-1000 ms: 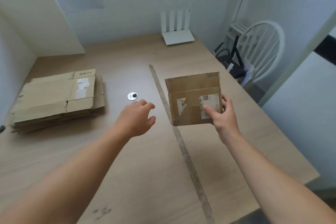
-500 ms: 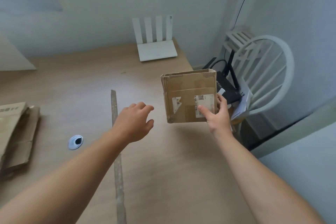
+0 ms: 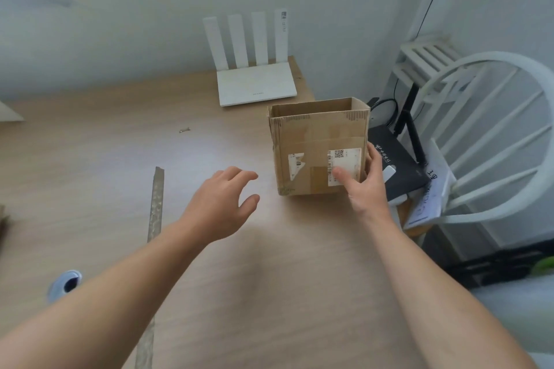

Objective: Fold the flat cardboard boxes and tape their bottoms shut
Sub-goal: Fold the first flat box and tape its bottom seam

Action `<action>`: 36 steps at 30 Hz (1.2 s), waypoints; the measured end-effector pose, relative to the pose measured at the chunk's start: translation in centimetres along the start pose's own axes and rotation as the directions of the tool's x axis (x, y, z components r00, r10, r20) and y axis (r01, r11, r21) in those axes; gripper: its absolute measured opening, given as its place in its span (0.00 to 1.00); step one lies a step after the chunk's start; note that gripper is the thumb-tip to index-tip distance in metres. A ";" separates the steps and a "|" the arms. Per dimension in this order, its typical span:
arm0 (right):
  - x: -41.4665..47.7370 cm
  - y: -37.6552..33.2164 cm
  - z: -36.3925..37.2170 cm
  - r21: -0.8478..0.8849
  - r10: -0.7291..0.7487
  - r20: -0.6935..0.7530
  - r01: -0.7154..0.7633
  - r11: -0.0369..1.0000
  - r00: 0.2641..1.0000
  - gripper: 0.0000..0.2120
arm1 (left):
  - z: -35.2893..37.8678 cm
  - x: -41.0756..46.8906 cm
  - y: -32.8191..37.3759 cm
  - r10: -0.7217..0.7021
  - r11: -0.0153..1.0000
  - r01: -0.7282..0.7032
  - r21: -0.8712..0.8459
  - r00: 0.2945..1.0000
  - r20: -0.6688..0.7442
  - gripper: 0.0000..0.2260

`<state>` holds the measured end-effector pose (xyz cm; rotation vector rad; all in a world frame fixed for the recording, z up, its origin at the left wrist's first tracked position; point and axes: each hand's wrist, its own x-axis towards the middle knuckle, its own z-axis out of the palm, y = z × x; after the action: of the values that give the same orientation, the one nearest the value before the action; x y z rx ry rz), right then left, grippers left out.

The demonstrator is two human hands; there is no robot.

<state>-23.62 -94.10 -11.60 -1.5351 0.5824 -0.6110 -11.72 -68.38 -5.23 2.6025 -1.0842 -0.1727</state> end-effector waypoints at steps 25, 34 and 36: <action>1.2 1.8 0.6 -0.229 0.020 -0.088 -0.040 0.973 0.996 0.25 | 1.0 0.5 -1.0 -0.011 0.994 0.012 -0.107 1.000 0.011 0.20; -5.3 -1.2 -0.7 -0.443 0.100 -0.306 -0.235 0.865 0.947 0.25 | -2.8 -3.6 -0.9 -0.025 1.000 0.025 0.017 0.999 0.027 0.20; -8.2 -2.2 -0.2 -0.555 0.073 -0.210 -0.180 0.812 0.975 0.17 | -3.8 -5.3 -0.7 -0.040 0.998 0.038 0.052 0.999 0.031 0.19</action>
<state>-29.66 -88.51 -9.64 -1.9939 1.0742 -0.4940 -14.12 -63.19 -1.93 2.6761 -1.0628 -0.1986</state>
